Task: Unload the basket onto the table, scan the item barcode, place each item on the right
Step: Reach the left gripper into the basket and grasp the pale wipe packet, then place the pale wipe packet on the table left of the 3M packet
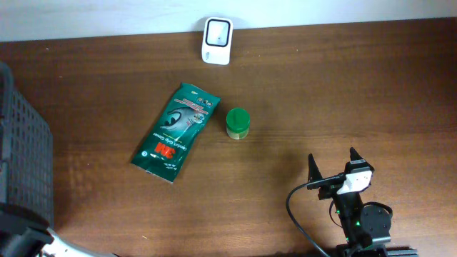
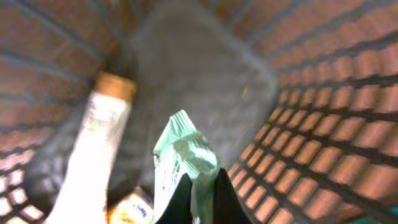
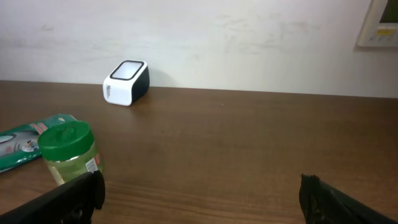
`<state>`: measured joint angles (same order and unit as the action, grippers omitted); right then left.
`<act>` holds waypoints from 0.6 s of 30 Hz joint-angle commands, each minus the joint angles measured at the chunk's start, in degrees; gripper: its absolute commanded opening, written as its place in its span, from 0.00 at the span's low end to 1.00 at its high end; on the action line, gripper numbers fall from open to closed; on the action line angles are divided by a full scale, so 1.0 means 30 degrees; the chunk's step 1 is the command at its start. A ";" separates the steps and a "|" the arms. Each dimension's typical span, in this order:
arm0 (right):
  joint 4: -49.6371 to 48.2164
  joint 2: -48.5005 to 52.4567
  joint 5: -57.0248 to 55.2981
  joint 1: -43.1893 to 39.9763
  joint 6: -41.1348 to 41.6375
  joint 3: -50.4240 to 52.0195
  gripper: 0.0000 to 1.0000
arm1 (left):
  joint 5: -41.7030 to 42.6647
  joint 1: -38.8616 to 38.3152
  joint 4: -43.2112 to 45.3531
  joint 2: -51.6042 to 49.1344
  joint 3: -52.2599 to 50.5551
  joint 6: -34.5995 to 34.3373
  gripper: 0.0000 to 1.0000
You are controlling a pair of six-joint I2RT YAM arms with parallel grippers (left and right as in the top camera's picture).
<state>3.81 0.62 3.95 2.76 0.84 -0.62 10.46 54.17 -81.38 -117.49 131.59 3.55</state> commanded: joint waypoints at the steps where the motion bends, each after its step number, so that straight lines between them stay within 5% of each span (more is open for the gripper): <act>1: 0.0124 -0.0138 -0.0036 -0.0080 0.0007 0.0102 0.99 | 0.0233 -0.0226 -0.1923 0.0459 0.6003 -0.0976 0.00; 5: 0.0124 -0.0138 -0.0036 -0.0080 0.0007 0.0102 0.98 | 0.0291 -0.3366 -0.3286 0.1909 0.9857 -0.0976 0.00; 11: 0.0124 -0.0138 -0.0036 -0.0087 0.0007 0.0102 0.98 | -0.1137 -1.3158 -0.4357 0.2018 0.9238 -0.0984 0.00; 18: 0.0124 -0.0138 -0.0036 -0.0080 0.0000 0.0102 0.98 | -0.9683 -1.9846 -0.4386 -0.1100 0.2885 -0.3883 0.00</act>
<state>3.86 0.62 3.92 2.76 0.86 -0.62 -6.24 -2.70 -95.37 -117.05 147.39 -2.85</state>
